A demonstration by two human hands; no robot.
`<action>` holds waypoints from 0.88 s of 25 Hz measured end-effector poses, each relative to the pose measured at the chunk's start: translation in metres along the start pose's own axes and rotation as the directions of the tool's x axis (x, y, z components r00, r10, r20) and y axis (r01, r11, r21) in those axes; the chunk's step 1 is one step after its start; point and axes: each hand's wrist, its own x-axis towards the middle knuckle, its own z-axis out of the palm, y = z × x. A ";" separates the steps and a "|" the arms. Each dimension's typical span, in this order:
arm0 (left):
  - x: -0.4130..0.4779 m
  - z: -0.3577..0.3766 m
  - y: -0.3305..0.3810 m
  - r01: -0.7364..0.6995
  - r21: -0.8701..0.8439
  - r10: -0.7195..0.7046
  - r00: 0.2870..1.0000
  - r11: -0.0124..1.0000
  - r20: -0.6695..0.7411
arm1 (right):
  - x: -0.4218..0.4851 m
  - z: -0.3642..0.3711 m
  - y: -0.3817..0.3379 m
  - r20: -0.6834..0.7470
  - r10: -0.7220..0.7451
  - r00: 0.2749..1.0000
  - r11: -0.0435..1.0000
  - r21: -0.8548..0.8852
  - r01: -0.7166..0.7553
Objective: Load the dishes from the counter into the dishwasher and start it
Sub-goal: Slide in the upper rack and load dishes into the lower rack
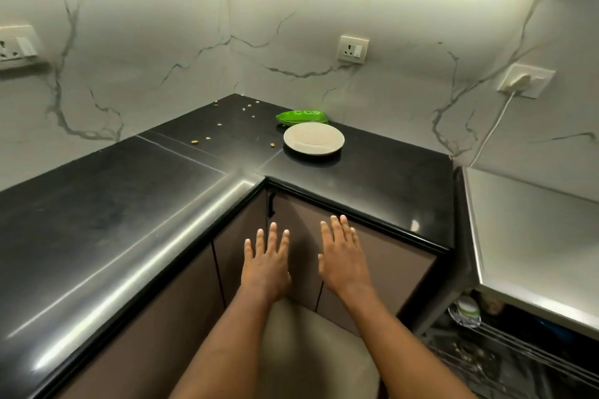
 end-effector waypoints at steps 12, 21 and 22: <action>0.182 -0.024 -0.018 0.044 0.039 -0.047 0.996 0.998 0.071 | 0.182 0.065 0.048 0.023 -0.034 0.999 0.996 -0.079 0.035; 0.297 -0.041 -0.010 0.047 0.034 -0.051 0.992 0.998 0.111 | 0.296 0.074 0.094 0.052 -0.087 0.995 0.992 -0.082 0.091; 0.310 -0.042 -0.011 0.050 0.027 -0.053 0.992 0.998 0.117 | 0.307 0.077 0.097 0.070 -0.090 0.993 0.991 -0.093 0.096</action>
